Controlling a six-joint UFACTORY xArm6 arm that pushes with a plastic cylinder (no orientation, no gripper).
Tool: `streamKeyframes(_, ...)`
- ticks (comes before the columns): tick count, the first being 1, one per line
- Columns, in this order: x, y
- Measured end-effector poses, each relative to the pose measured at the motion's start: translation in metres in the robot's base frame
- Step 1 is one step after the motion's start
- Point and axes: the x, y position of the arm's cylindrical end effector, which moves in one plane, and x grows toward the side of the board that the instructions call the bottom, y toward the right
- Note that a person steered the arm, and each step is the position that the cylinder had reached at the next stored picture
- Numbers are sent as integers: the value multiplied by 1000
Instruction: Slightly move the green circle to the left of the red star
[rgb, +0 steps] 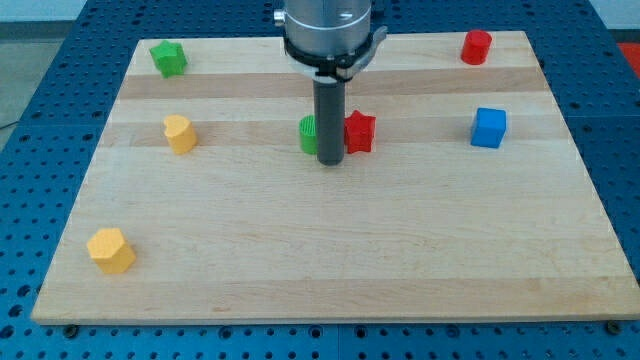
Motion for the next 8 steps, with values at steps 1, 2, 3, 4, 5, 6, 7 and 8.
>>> streamKeyframes(1,29,-24)
streamKeyframes(2,29,-117)
streamKeyframes(3,34,-232)
streamKeyframes(4,55,-299)
streamKeyframes(5,108,-290)
streamKeyframes(6,156,-228)
streamKeyframes(7,133,-177)
streamKeyframes(8,86,-167)
